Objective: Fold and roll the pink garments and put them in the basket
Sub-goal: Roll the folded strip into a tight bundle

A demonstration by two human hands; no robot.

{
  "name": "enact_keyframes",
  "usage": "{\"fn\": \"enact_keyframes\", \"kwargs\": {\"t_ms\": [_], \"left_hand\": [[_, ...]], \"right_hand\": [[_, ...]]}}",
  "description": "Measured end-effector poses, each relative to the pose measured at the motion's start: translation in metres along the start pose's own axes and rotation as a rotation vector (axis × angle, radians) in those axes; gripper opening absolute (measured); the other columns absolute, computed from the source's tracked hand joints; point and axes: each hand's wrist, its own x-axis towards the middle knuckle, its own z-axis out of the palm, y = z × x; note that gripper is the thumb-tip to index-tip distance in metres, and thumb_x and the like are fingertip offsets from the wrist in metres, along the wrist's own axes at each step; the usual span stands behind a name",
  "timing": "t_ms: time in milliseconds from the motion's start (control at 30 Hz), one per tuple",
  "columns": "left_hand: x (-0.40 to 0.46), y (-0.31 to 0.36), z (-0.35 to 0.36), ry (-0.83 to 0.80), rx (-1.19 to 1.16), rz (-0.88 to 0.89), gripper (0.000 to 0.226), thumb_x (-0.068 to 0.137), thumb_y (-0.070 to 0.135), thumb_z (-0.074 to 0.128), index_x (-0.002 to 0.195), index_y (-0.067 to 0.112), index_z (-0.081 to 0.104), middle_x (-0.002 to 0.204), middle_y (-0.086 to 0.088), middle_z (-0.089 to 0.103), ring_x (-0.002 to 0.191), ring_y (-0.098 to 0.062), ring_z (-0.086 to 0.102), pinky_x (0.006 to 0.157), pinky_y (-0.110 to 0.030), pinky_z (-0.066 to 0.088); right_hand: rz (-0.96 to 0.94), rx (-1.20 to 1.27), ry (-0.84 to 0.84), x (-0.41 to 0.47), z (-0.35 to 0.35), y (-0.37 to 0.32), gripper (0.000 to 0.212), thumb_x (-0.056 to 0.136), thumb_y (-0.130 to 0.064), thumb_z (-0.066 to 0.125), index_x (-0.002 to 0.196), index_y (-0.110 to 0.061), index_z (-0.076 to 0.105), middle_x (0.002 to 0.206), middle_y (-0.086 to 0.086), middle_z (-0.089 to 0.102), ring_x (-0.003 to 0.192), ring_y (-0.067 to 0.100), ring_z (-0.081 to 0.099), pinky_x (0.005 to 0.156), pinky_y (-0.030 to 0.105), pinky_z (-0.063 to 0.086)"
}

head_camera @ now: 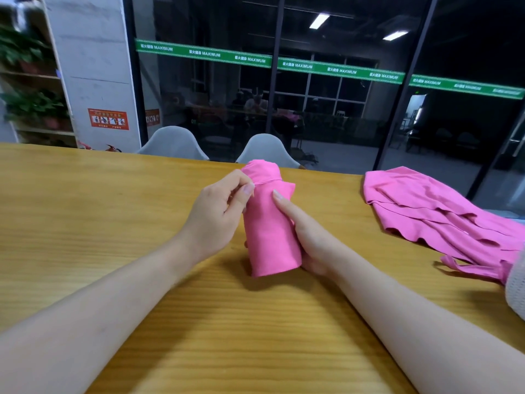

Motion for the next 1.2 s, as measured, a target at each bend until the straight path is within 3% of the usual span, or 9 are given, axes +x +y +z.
{"fn": "enact_keyframes", "kwargs": {"t_ms": [233,333,400,533,667,800,933,1100,1200], "left_hand": [[0.001,0.002,-0.002,-0.046,-0.082,-0.034,0.020,0.106,0.015,0.048,0.090,0.011,0.058,0.075,-0.008,0.058,0.073,-0.017,0.058,0.077,-0.047,0.052],[0.001,0.002,-0.002,-0.040,-0.089,-0.058,0.019,0.104,0.018,0.051,0.089,0.011,0.060,0.075,-0.007,0.061,0.073,-0.020,0.061,0.075,-0.047,0.052],[0.002,0.004,-0.003,-0.021,-0.102,-0.080,0.020,0.100,0.026,0.057,0.085,0.014,0.061,0.072,-0.002,0.062,0.071,-0.024,0.061,0.071,-0.046,0.053],[0.005,0.010,-0.004,0.034,-0.125,-0.124,0.017,0.097,0.022,0.068,0.082,0.015,0.063,0.068,0.010,0.060,0.065,-0.011,0.056,0.065,-0.026,0.046],[0.006,0.022,-0.006,0.053,-0.073,-0.110,0.011,0.094,0.017,0.073,0.084,0.014,0.067,0.072,-0.005,0.067,0.066,-0.020,0.058,0.062,-0.023,0.047],[0.008,0.030,-0.004,0.037,0.012,-0.071,0.008,0.092,0.016,0.074,0.085,0.018,0.071,0.069,-0.004,0.065,0.065,-0.019,0.057,0.060,-0.021,0.044],[0.006,0.030,-0.003,0.030,0.027,-0.062,0.010,0.095,0.011,0.069,0.087,0.014,0.073,0.062,0.010,0.058,0.058,-0.006,0.050,0.057,-0.010,0.035],[0.008,0.032,0.003,0.089,-0.103,-0.067,0.014,0.098,0.009,0.065,0.087,0.011,0.073,0.065,-0.001,0.063,0.060,-0.005,0.050,0.057,-0.021,0.042],[0.007,0.030,0.003,0.088,-0.120,-0.059,0.013,0.098,0.008,0.065,0.088,0.011,0.074,0.068,0.007,0.063,0.063,-0.006,0.053,0.061,-0.019,0.043]], "right_hand": [[-0.028,0.066,0.104,0.001,0.000,-0.003,0.062,0.099,-0.061,0.048,0.129,-0.011,0.068,0.121,0.018,0.072,0.112,0.036,0.067,0.102,0.048,0.050],[0.019,-0.057,0.184,-0.002,0.000,-0.008,0.058,0.097,-0.062,0.050,0.120,-0.013,0.072,0.106,0.013,0.077,0.090,0.024,0.072,0.085,0.039,0.055],[0.012,-0.145,0.197,-0.002,0.001,-0.009,0.057,0.097,-0.061,0.050,0.112,-0.012,0.075,0.102,0.013,0.077,0.088,0.025,0.072,0.085,0.040,0.054],[-0.088,-0.265,0.216,-0.001,0.004,-0.014,0.049,0.100,-0.055,0.052,0.110,-0.011,0.073,0.094,0.007,0.078,0.083,0.021,0.073,0.072,0.032,0.057],[-0.227,-0.485,0.309,0.001,0.009,-0.009,0.040,0.098,-0.056,0.055,0.098,-0.019,0.071,0.090,0.000,0.076,0.084,0.020,0.072,0.076,0.042,0.056],[-0.319,-0.704,0.408,0.007,0.015,-0.005,0.050,0.086,-0.071,0.050,0.093,-0.024,0.066,0.085,-0.004,0.072,0.080,0.019,0.068,0.076,0.050,0.056],[-0.314,-0.730,0.424,0.006,0.018,-0.005,0.054,0.084,-0.076,0.047,0.092,-0.025,0.064,0.084,-0.006,0.071,0.079,0.016,0.066,0.078,0.050,0.055],[-0.273,-0.619,0.385,0.003,0.011,-0.008,0.066,0.090,-0.076,0.031,0.097,-0.023,0.068,0.095,-0.006,0.072,0.093,0.018,0.064,0.090,0.047,0.050],[-0.284,-0.605,0.407,0.004,0.011,-0.008,0.059,0.098,-0.066,0.033,0.088,-0.019,0.066,0.088,-0.004,0.071,0.087,0.018,0.063,0.084,0.044,0.049]]}}
